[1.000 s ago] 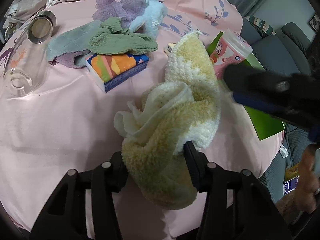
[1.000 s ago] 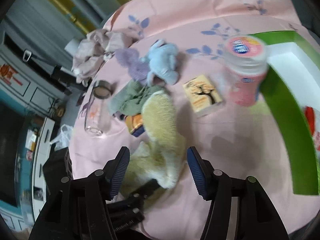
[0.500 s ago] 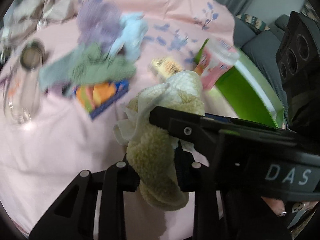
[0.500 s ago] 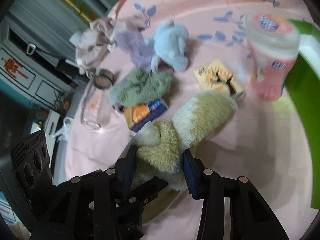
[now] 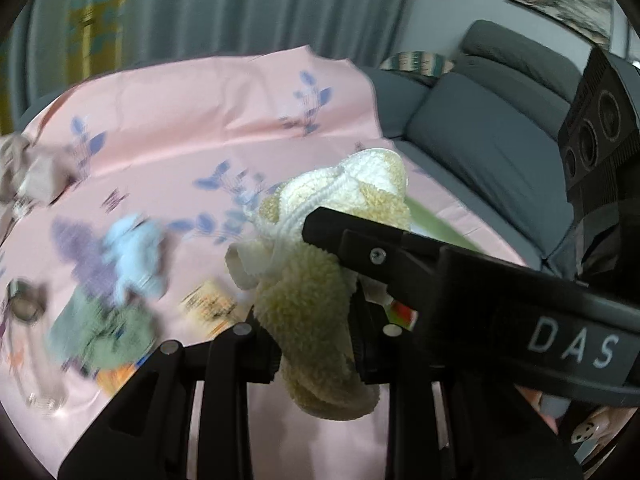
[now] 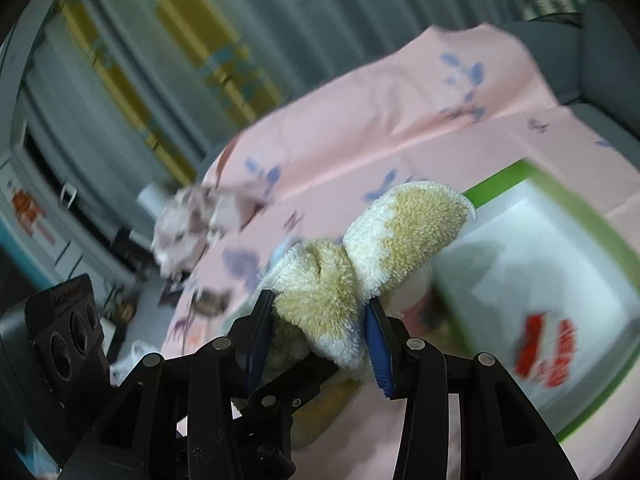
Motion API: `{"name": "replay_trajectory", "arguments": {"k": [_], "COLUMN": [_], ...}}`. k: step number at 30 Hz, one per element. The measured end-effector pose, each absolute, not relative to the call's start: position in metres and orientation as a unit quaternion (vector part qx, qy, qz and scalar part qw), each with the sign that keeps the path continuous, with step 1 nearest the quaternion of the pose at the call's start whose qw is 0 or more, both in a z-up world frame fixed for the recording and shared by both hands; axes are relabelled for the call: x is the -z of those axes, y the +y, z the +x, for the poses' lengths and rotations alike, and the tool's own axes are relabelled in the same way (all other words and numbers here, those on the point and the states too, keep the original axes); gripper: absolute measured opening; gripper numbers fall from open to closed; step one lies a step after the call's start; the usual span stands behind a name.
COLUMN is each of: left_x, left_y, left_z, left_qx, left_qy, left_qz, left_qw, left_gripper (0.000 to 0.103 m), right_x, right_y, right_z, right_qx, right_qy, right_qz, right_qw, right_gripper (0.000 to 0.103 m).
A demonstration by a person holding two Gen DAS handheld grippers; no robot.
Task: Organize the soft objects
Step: 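Carry the towel with the right gripper over the green box, then open the right gripper to release the towel into the box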
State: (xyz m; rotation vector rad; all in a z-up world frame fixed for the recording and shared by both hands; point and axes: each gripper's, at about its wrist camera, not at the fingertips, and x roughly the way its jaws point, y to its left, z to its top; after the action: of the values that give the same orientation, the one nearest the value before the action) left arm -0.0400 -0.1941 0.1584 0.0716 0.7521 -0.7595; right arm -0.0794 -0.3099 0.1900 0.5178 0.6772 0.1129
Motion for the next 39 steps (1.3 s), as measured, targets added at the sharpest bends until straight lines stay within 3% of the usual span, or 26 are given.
{"name": "replay_trajectory", "arguments": {"k": [15, 29, 34, 37, 39], "left_x": [-0.108, -0.091, -0.109, -0.121, -0.125], "left_y": [-0.313, -0.338, -0.326, -0.316, -0.31], "left_z": [-0.022, -0.026, -0.032, -0.034, -0.035], "left_qx": [0.446, 0.455, 0.455, 0.454, 0.45], "left_qy": [0.407, 0.422, 0.396, 0.383, 0.38], "left_qz": [0.095, 0.113, 0.11, 0.104, 0.107], "left_qw": [0.792, 0.776, 0.79, 0.797, 0.801], "left_gripper": [0.026, 0.035, 0.067, 0.079, 0.079], "right_x": [-0.136, -0.113, -0.117, -0.121, -0.127], "right_y": [-0.425, -0.458, -0.46, -0.459, -0.456], "right_z": [-0.1, -0.107, -0.115, -0.117, -0.119], "right_qx": [0.074, 0.139, 0.15, 0.15, 0.145], "right_qy": [0.311, 0.32, 0.306, 0.299, 0.291], "right_qz": [0.373, 0.409, 0.41, 0.409, 0.403], "right_qw": [0.871, 0.843, 0.846, 0.849, 0.856], "right_gripper": [0.043, 0.04, 0.042, 0.053, 0.059]}}
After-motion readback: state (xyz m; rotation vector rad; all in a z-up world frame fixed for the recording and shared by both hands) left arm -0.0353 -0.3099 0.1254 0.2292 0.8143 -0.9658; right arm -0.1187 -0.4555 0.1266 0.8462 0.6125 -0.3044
